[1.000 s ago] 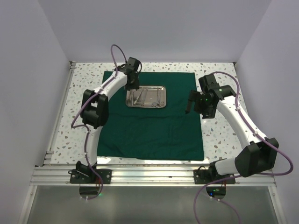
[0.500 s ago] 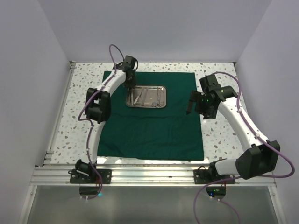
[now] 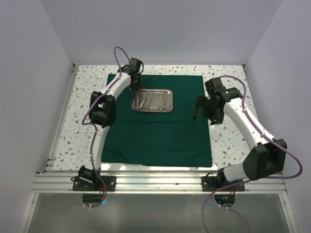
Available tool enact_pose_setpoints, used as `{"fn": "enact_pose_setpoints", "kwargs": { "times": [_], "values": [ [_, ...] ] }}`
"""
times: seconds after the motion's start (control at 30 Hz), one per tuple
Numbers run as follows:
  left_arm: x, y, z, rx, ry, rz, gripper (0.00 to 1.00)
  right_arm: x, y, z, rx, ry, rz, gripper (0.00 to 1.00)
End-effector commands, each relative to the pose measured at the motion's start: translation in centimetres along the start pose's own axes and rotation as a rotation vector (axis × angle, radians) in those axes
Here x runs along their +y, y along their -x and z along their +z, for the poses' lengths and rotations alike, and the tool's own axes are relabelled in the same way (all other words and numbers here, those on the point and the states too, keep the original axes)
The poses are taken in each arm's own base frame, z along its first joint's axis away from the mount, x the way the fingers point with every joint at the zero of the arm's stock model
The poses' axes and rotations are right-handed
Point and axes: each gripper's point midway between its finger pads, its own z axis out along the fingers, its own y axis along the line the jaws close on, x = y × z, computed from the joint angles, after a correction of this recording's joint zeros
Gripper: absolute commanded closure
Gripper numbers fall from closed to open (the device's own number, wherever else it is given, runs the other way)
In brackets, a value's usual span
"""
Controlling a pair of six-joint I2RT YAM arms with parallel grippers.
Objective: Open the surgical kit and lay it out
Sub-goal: Pick up the medical item from the container, then place the medical item in the surgical kit.
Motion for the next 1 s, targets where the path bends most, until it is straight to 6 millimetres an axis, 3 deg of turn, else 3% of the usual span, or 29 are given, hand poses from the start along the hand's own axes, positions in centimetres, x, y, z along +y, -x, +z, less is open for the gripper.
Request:
{"fn": "enact_pose_setpoints", "kwargs": {
  "times": [0.0,0.17,0.3,0.4,0.5,0.57,0.6,0.63,0.67,0.7,0.73,0.8,0.83,0.87,0.9,0.93,0.97],
  "values": [
    [-0.6,2.6,-1.5,-0.072,-0.035,0.004,1.0,0.1,0.5,0.1,-0.017,-0.001,0.006,0.09],
    [-1.3,4.6,-4.2,-0.119,-0.078,-0.042,1.0,0.3,0.6,0.1,-0.021,0.012,0.001,0.09],
    [-2.5,7.5,-8.9,-0.185,-0.169,-0.112,1.0,0.6,1.1,-0.1,-0.037,0.025,-0.012,0.09],
    [-3.4,8.6,-12.1,-0.211,-0.225,-0.148,1.0,1.0,1.4,-0.1,-0.041,0.038,-0.02,0.1],
    [-4.0,8.3,-14.9,-0.194,-0.26,-0.171,1.0,1.4,1.7,-0.6,-0.053,0.058,-0.029,0.09],
    [-4.3,6.9,-15.6,-0.151,-0.267,-0.181,1.0,1.3,1.9,-0.9,-0.068,0.062,-0.04,0.09],
    [-5.1,6.5,-17.4,-0.159,-0.286,-0.174,1.0,1.3,2.0,-1.0,-0.074,0.065,-0.045,0.09],
    [-5.3,4.3,-16.8,-0.111,-0.273,-0.168,1.0,1.4,2.1,-1.2,-0.08,0.066,-0.05,0.09],
    [-5.9,3.6,-17.1,-0.117,-0.278,-0.165,1.0,1.1,2.3,-1.3,-0.091,0.054,-0.056,0.09],
    [-7.9,2.6,-19.4,-0.133,-0.318,-0.159,1.0,0.8,2.4,-1.6,-0.1,0.043,-0.053,0.09],
    [-8.0,-0.5,-18.3,-0.074,-0.298,-0.159,1.0,0.5,2.5,-1.7,-0.112,0.025,-0.052,0.09],
    [-11.1,-3.0,-20.3,-0.072,-0.354,-0.193,1.0,0.1,2.6,-2.4,-0.13,0.021,-0.036,0.09],
    [-11.2,-6.0,-19.2,-0.015,-0.335,-0.202,1.0,0.0,2.6,-2.6,-0.135,0.022,-0.028,0.09],
    [-12.4,-6.7,-19.4,-0.025,-0.356,-0.244,1.0,-0.1,2.7,-3.0,-0.149,0.017,-0.013,0.08],
    [-14.3,-8.7,-20.5,-0.016,-0.388,-0.226,1.0,-0.4,2.5,-3.9,-0.166,0.016,-0.005,0.06],
    [-14.6,-11.1,-19.9,0.02,-0.376,-0.223,1.0,-0.6,2.5,-4.3,-0.176,0.011,0.004,0.05],
    [-15.5,-11.7,-19.8,0.005,-0.383,-0.248,1.0,-0.8,2.5,-4.8,-0.19,0.01,0.018,0.03]
  ]
}}
